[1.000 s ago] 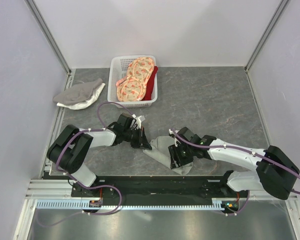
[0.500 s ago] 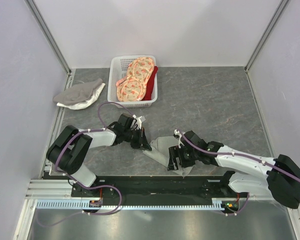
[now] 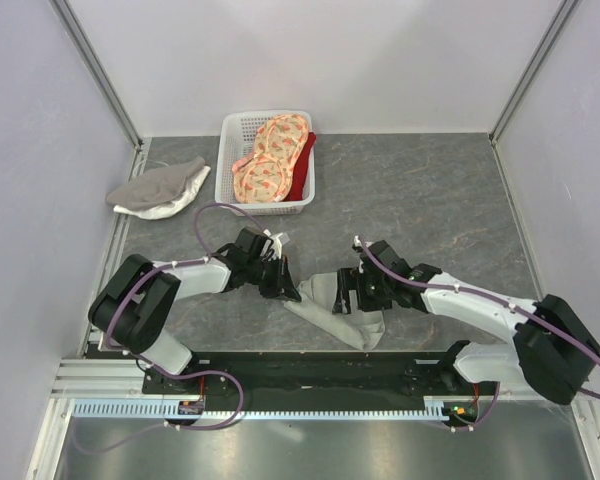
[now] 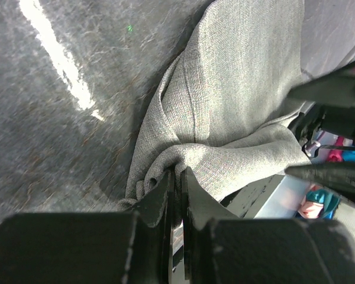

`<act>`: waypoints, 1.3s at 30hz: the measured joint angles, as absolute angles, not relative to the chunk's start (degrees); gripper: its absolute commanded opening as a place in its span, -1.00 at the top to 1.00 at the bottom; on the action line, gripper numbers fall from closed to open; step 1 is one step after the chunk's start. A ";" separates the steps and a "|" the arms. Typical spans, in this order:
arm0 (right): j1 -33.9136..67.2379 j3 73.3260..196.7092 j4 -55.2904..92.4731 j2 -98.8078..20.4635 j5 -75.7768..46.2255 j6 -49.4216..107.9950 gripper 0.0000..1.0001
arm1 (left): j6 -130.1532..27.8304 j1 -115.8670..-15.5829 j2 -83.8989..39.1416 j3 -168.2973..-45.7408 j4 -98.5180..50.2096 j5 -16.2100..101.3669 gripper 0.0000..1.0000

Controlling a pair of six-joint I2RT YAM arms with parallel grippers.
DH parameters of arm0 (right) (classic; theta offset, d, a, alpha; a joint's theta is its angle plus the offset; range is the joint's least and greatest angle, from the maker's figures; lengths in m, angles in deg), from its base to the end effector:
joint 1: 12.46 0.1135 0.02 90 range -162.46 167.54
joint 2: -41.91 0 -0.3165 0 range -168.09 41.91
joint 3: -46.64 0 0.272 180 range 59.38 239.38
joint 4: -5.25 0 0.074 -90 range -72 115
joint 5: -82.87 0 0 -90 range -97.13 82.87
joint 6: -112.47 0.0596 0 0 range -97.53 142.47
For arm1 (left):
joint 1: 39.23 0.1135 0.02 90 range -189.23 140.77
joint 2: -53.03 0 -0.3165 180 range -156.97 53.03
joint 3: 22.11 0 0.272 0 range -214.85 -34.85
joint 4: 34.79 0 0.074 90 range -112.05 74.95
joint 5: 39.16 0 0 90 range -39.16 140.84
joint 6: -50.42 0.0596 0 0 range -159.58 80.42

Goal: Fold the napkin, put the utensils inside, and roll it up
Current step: Roll the napkin with the utensil

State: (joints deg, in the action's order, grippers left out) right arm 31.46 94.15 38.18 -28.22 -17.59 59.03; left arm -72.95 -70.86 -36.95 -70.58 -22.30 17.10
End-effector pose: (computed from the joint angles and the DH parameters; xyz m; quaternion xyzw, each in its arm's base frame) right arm 0.1643 0.1732 0.1972 -0.0880 0.9475 0.2570 0.1689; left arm 0.2348 -0.1835 0.1498 0.0758 0.9114 -0.3917 0.1011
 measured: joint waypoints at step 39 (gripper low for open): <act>40.59 107.48 35.82 -33.84 -8.85 34.79 -0.80 | -72.47 -71.23 -36.64 -76.48 -8.58 25.43 0.93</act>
State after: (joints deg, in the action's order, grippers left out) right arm 40.59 107.48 35.82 -33.84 -8.85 34.79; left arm -72.47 -71.23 -36.64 -76.48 -8.58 25.43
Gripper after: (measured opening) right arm 0.912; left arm 0.105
